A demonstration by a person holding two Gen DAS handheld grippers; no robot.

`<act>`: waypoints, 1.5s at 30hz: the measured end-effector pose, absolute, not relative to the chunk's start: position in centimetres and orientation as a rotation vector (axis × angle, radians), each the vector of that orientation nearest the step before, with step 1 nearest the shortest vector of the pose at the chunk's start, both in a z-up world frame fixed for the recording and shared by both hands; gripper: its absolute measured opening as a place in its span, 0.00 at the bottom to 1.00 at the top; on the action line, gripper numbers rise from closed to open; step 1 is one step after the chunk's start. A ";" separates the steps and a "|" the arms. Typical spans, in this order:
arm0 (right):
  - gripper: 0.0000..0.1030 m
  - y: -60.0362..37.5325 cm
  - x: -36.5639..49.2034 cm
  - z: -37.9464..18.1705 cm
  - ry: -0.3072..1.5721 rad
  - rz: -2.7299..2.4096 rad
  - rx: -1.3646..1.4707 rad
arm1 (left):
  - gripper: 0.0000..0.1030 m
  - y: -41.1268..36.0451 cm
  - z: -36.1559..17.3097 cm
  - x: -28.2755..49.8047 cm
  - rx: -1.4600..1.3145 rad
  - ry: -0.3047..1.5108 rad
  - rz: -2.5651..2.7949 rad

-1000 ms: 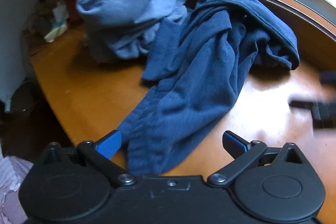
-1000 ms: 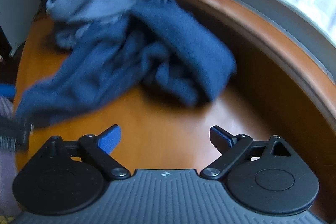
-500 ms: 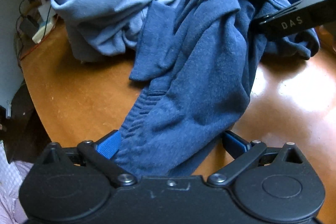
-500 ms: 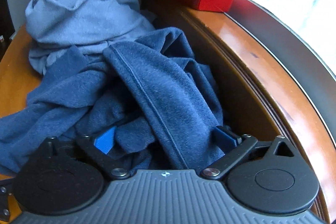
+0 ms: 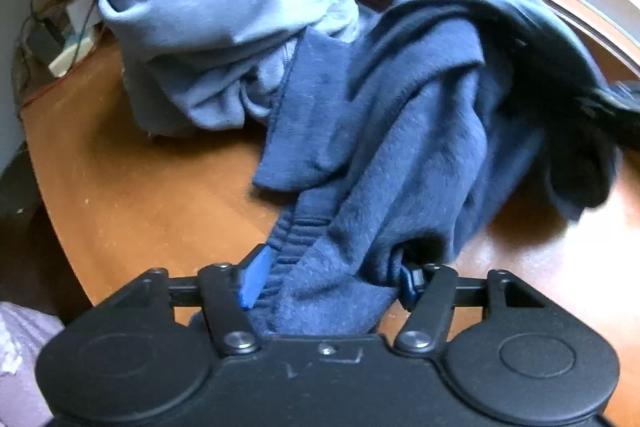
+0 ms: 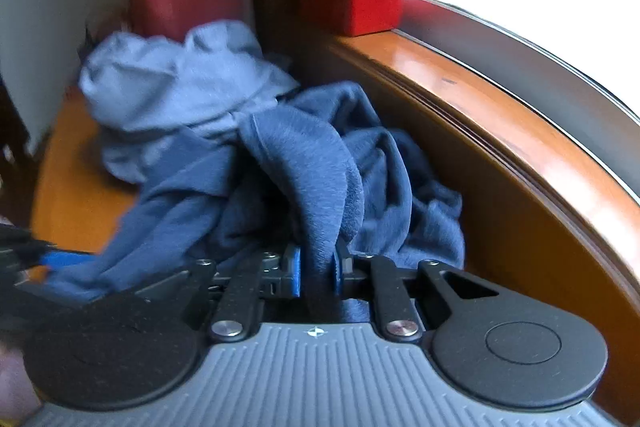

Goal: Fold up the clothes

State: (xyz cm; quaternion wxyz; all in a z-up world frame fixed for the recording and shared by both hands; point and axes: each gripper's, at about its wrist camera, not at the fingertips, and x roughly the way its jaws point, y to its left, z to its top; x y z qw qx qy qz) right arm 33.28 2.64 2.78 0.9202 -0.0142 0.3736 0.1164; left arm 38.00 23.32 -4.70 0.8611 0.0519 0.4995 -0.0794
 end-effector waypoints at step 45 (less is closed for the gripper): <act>0.17 -16.4 2.3 -0.3 1.088 -0.787 0.075 | 0.79 15.9 -1.7 22.4 0.301 0.877 -0.575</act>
